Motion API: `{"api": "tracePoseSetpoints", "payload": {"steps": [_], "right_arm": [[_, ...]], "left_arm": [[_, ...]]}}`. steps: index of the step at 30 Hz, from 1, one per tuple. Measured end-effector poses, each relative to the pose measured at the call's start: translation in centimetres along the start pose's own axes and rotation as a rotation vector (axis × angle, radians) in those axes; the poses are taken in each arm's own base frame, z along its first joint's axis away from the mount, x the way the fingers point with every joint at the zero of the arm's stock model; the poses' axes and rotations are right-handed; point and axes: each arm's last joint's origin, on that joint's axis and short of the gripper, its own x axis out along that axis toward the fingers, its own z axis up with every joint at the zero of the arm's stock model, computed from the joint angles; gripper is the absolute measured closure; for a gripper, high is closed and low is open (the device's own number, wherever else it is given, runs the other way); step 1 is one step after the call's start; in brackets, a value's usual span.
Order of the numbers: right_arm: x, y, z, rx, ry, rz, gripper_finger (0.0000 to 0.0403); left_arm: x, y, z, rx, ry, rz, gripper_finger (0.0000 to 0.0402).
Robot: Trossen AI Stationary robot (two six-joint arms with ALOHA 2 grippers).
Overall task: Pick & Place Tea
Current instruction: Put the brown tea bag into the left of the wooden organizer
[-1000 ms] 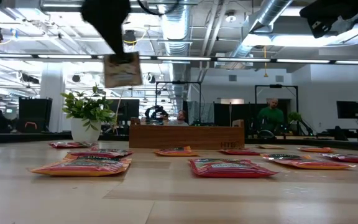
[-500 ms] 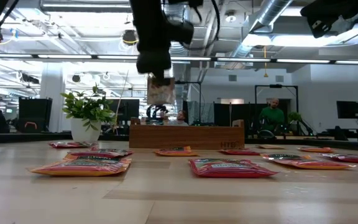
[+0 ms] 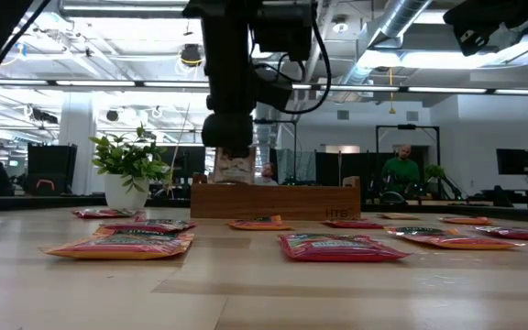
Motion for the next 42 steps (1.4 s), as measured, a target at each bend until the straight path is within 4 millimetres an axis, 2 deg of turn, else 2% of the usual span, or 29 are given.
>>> {"api": "tracePoseSetpoints", "payload": {"steps": [16, 26, 42], "right_arm": [[0.0, 0.0, 0.0, 0.0, 0.0, 0.001, 0.0403], [0.0, 0.0, 0.0, 0.0, 0.0, 0.003, 0.0403], [0.0, 0.0, 0.0, 0.0, 0.0, 0.003, 0.0403]], "left_arm": [[0.0, -0.1, -0.4, -0.066, 0.039, -0.018, 0.0401], [1.7, -2.0, 0.0, -0.038, 0.07, -0.024, 0.0401], [1.8, -2.0, 0.0, -0.133, 0.077, -0.024, 0.0401]]}}
